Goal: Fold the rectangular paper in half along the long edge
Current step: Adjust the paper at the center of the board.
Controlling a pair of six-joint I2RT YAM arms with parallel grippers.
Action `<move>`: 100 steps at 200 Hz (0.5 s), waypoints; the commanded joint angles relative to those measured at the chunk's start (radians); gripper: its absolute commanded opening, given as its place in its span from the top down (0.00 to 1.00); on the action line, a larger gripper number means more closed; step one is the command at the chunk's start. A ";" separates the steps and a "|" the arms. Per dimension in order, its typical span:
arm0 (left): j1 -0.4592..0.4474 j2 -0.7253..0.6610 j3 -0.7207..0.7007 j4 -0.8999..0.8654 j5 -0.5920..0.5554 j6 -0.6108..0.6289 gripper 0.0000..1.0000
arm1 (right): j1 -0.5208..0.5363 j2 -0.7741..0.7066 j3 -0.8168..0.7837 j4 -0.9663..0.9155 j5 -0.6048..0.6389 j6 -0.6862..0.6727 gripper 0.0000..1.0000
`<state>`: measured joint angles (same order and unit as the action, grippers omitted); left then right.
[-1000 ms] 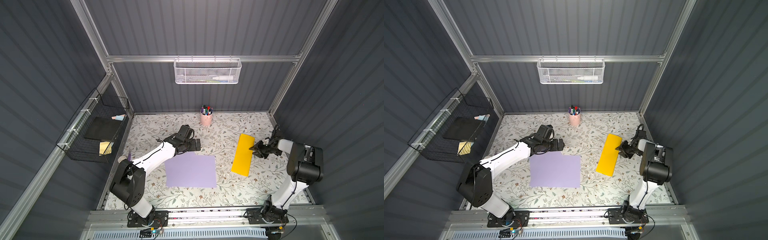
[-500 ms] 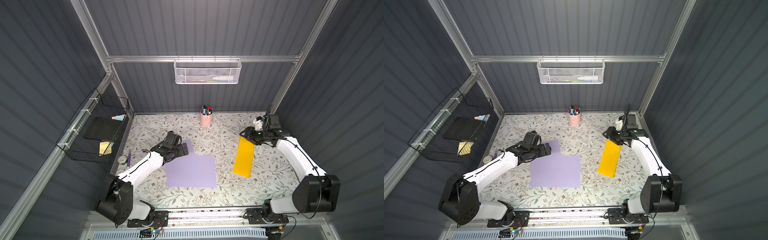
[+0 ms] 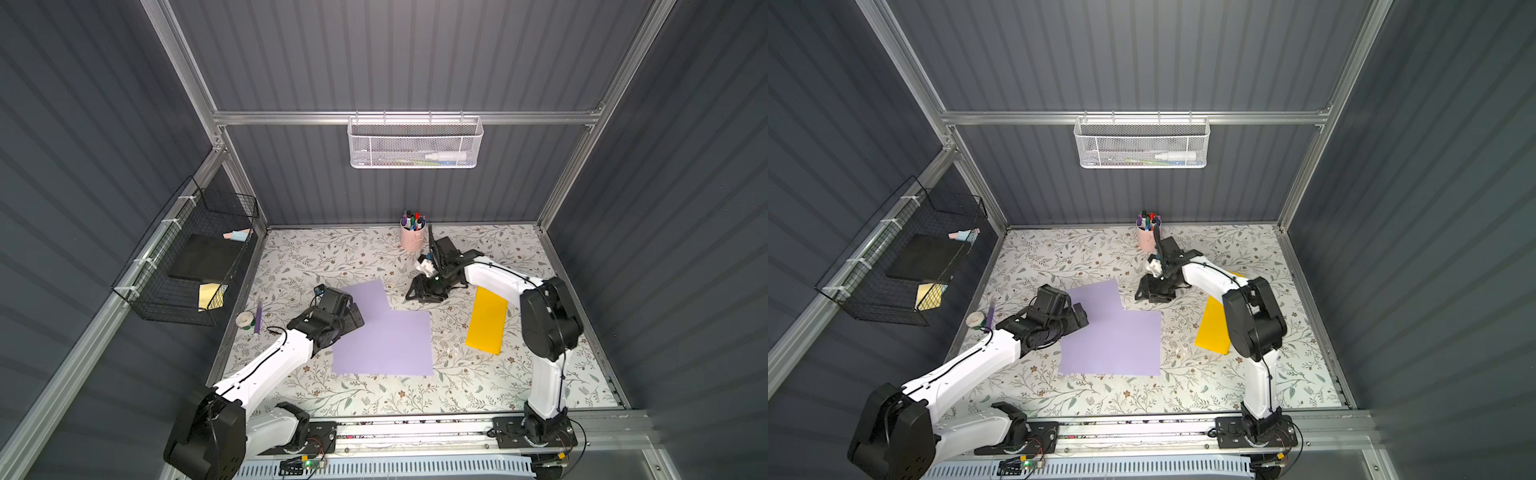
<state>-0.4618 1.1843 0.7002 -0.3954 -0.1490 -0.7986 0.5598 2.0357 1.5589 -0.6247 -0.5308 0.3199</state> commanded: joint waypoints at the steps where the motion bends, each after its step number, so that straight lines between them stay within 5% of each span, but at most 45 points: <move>1: 0.008 -0.020 -0.010 -0.026 -0.019 -0.034 0.01 | -0.020 0.098 0.076 -0.140 0.116 -0.082 0.44; 69: 0.008 0.044 -0.018 0.028 0.049 -0.025 0.02 | -0.030 0.065 -0.021 -0.157 0.276 -0.060 0.42; 100: 0.008 0.108 0.009 0.093 0.147 0.000 0.20 | -0.028 0.084 -0.067 -0.136 0.225 -0.040 0.42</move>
<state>-0.4618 1.2537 0.6849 -0.3527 -0.0875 -0.8200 0.5301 2.1151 1.5436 -0.7403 -0.3031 0.2691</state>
